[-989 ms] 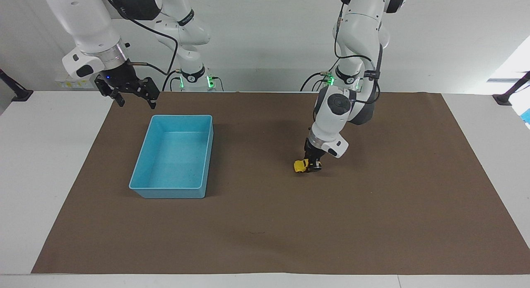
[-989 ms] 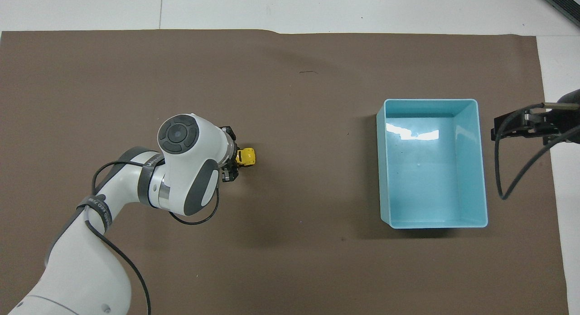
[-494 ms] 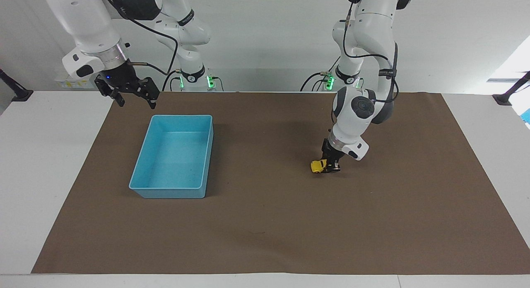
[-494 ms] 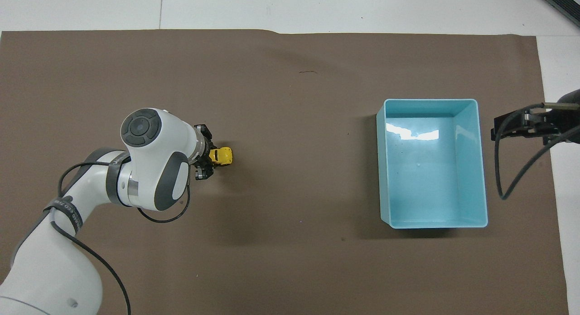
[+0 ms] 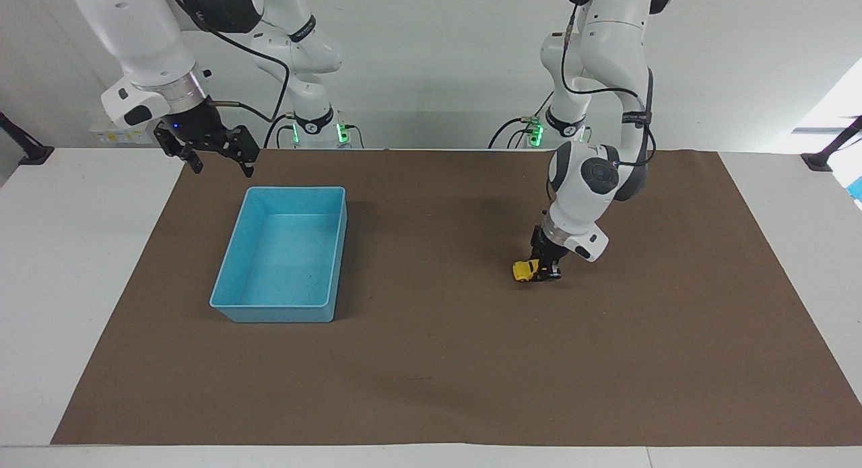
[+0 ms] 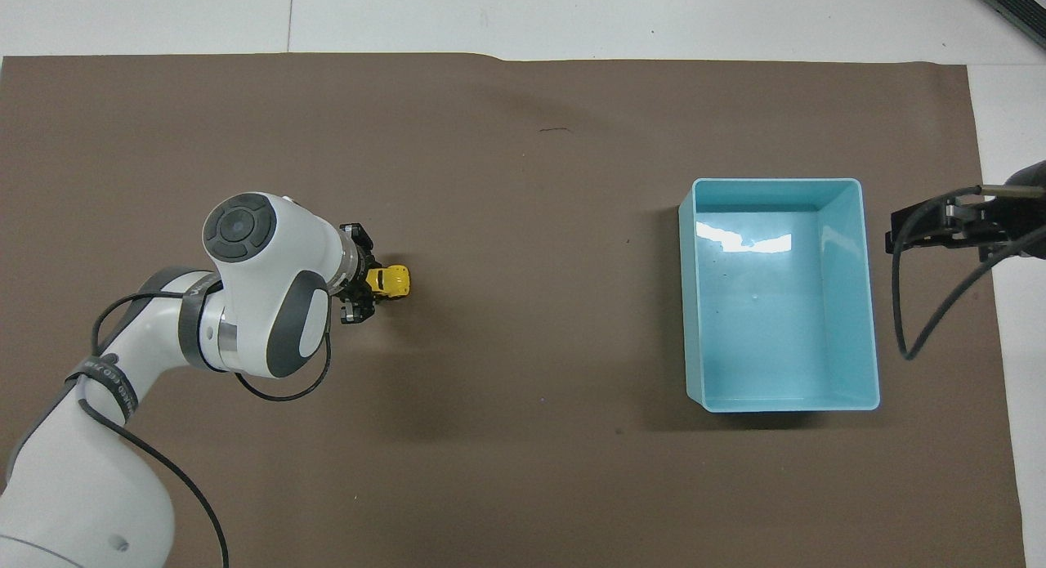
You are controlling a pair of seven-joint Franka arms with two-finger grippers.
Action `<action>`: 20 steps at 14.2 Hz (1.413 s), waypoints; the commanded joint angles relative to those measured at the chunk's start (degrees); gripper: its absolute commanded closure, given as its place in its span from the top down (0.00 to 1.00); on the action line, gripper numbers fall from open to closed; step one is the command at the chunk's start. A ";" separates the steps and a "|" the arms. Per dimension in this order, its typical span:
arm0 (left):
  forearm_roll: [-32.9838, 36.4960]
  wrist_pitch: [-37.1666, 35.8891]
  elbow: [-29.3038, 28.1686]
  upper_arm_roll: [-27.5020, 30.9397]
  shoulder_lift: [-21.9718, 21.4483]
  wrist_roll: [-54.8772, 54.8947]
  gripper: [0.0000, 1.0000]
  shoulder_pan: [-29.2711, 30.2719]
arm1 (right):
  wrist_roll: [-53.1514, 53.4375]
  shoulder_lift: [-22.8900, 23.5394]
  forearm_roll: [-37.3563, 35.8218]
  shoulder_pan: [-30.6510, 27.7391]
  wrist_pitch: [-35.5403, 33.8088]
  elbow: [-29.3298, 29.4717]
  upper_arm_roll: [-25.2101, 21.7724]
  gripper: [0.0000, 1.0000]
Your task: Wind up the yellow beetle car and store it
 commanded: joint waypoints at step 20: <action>6.29 -11.60 14.37 0.60 -1.65 1.01 1.00 1.28 | -1.23 -0.52 0.24 -0.79 0.19 -0.47 0.54 1.00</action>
